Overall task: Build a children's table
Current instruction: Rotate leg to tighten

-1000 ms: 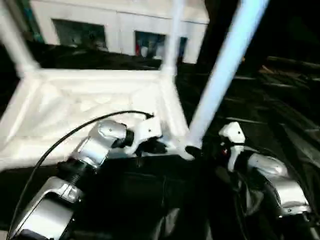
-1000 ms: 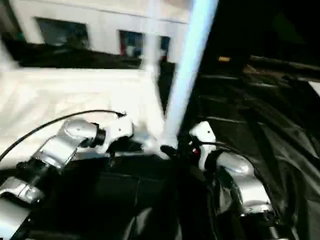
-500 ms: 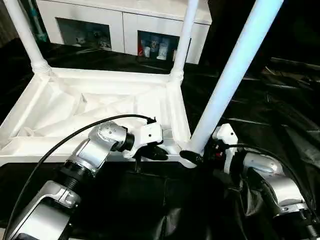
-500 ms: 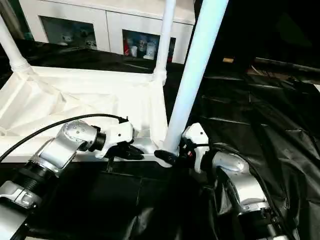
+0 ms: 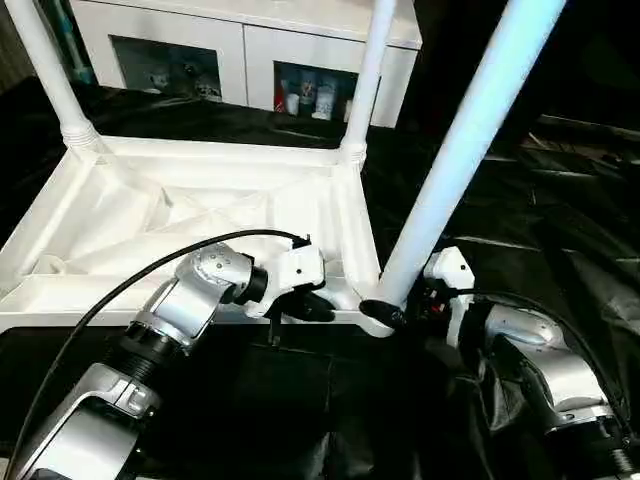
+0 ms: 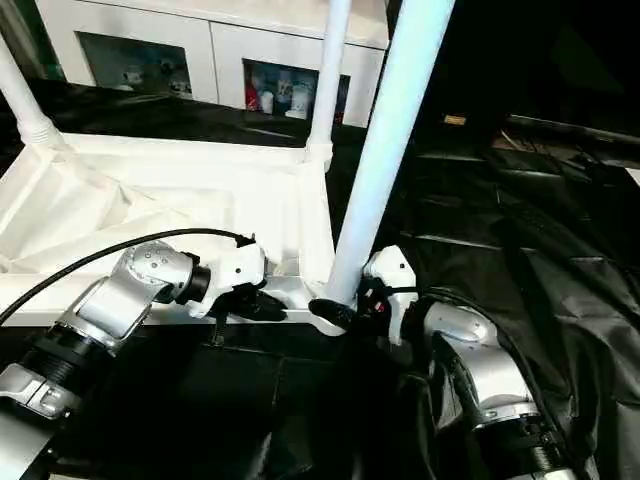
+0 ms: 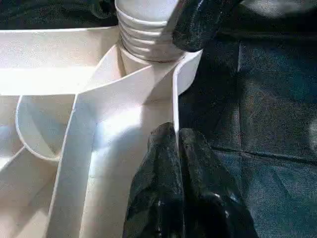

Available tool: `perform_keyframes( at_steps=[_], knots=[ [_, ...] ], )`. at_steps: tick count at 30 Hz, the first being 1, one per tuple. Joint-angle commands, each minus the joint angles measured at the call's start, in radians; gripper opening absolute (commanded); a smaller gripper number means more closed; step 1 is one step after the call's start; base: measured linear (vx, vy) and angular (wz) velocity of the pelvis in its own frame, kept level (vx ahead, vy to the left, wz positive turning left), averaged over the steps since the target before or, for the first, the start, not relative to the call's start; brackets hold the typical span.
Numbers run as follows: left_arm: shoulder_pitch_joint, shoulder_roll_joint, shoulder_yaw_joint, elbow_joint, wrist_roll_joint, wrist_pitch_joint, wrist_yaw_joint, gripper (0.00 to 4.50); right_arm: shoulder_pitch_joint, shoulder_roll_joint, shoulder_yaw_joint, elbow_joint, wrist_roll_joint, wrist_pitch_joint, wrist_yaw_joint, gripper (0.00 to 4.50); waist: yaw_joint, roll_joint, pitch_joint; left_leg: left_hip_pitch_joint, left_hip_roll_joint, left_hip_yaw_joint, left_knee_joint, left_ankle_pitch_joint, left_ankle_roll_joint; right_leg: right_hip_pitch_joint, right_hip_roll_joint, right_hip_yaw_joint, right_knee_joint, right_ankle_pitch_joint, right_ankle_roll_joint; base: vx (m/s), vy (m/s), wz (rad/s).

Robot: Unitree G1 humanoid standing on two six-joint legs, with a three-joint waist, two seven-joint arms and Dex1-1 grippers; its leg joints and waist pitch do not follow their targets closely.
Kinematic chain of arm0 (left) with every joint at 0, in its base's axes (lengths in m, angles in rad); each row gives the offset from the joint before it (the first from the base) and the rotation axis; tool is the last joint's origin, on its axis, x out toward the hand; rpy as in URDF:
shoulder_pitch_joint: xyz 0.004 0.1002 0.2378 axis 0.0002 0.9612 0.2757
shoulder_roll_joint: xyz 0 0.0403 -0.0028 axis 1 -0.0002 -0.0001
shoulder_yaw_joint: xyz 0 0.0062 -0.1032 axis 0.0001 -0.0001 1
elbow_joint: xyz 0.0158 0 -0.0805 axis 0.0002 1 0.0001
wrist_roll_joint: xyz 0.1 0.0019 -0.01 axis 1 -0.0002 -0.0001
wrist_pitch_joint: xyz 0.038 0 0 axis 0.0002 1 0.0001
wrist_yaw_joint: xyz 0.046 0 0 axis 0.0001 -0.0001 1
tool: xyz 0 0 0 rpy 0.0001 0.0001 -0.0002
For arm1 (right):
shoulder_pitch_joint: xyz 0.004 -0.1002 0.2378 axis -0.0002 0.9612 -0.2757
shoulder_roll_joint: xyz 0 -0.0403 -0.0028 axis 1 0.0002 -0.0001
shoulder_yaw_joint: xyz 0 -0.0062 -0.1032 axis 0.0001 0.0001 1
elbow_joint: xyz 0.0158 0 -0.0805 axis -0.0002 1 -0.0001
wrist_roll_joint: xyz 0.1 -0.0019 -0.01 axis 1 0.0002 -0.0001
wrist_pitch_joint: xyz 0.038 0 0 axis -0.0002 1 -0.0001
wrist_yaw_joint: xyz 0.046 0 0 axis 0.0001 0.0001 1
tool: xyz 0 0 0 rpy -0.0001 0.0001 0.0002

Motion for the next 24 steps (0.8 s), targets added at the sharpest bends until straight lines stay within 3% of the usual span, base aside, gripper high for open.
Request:
perform_keyframes(
  at_steps=[1, 3, 4, 5, 6, 7, 8, 11, 15, 22, 24],
  knots=[
    [0.007, -0.043, -0.024, 0.060, 0.032, 0.035, 0.067, 0.00, 0.002, 0.036, -0.047, 0.078, -0.014, 0.010, -0.114, 2.70, -0.002, 0.000, -0.053, 0.016, 0.066, -0.026, -0.067, -0.083, 0.064, 0.045, -0.093, 0.050, -0.059, -0.046, -0.259, 0.000, 0.000, 0.00],
    [-0.005, -0.071, -0.012, 0.088, 0.037, 0.051, 0.115, 0.00, -0.005, 0.059, -0.065, 0.107, -0.019, 0.007, -0.169, 2.70, -0.003, 0.001, -0.046, 0.022, 0.067, -0.030, -0.073, -0.169, 0.024, 0.040, -0.097, 0.050, -0.078, -0.197, -0.228, 0.000, 0.000, 0.00],
    [-0.005, -0.071, -0.012, 0.088, 0.037, 0.051, 0.115, 0.00, -0.005, 0.059, -0.065, 0.107, -0.019, 0.007, -0.169, 2.70, -0.003, 0.001, -0.046, 0.022, 0.067, -0.030, -0.073, -0.169, 0.024, 0.040, -0.097, 0.050, -0.078, -0.197, -0.228, 0.000, 0.000, 0.00],
    [-0.028, -0.117, 0.009, 0.136, 0.041, 0.073, 0.195, 0.00, -0.017, 0.095, -0.087, 0.146, -0.025, 0.007, -0.247, 2.70, -0.008, 0.004, -0.038, 0.029, 0.067, -0.031, -0.080, -0.243, -0.004, 0.032, -0.096, 0.050, -0.093, -0.320, -0.201, 0.000, 0.000, 0.00],
    [-0.047, -0.149, 0.021, 0.173, 0.047, 0.079, 0.252, 0.00, -0.026, 0.121, -0.100, 0.171, -0.032, 0.009, -0.306, 2.70, -0.011, 0.003, -0.036, 0.031, 0.067, -0.033, -0.083, -0.270, -0.014, 0.030, -0.098, 0.050, -0.099, -0.366, -0.191, 0.000, 0.000, 0.00],
    [-0.072, -0.191, 0.036, 0.221, 0.050, 0.090, 0.320, 0.00, -0.042, 0.159, -0.112, 0.206, -0.047, 0.007, -0.392, 2.70, -0.013, 0.002, -0.036, 0.036, 0.066, -0.041, -0.084, -0.315, -0.036, 0.028, -0.100, 0.048, -0.105, -0.454, -0.164, 0.000, 0.000, 0.00],
    [-0.085, -0.212, 0.043, 0.246, 0.051, 0.097, 0.354, 0.00, -0.055, 0.181, -0.120, 0.227, -0.058, 0.006, -0.446, 2.70, -0.015, 0.003, -0.040, 0.037, 0.065, -0.044, -0.085, -0.321, -0.046, 0.028, -0.104, 0.048, -0.109, -0.472, -0.149, 0.000, 0.000, 0.00],
    [-0.118, -0.256, 0.050, 0.306, 0.065, 0.105, 0.437, 0.00, -0.093, 0.234, -0.137, 0.288, -0.087, 0.001, -0.583, 2.70, -0.021, 0.003, -0.041, 0.032, 0.065, -0.048, -0.091, -0.317, -0.058, 0.028, -0.102, 0.047, -0.108, -0.450, -0.137, 0.000, 0.000, 0.00],
    [-0.187, -0.313, 0.071, 0.441, 0.088, 0.095, 0.564, 0.00, -0.184, 0.306, -0.168, 0.394, -0.108, -0.022, -0.746, 2.70, -0.026, 0.003, -0.046, 0.033, 0.060, -0.042, -0.088, -0.283, -0.040, 0.029, -0.098, 0.050, -0.104, -0.348, -0.148, 0.000, 0.000, 0.00],
    [-0.213, -0.314, 0.058, 0.497, 0.109, 0.054, 0.568, 0.00, -0.209, 0.325, -0.149, 0.414, -0.116, -0.071, -0.688, 2.70, -0.023, 0.002, -0.046, 0.027, 0.064, -0.038, -0.087, -0.256, -0.007, 0.035, -0.101, 0.051, -0.100, -0.277, -0.172, 0.000, 0.000, 0.00],
    [-0.212, -0.307, 0.052, 0.505, 0.108, 0.040, 0.551, 0.00, -0.200, 0.316, -0.151, 0.397, -0.094, -0.081, -0.640, 3.25, -0.021, 0.002, -0.046, 0.026, 0.065, -0.038, -0.088, -0.245, 0.002, 0.036, -0.101, 0.052, -0.099, -0.270, -0.176, 0.000, 0.000, 0.00]
  ],
)
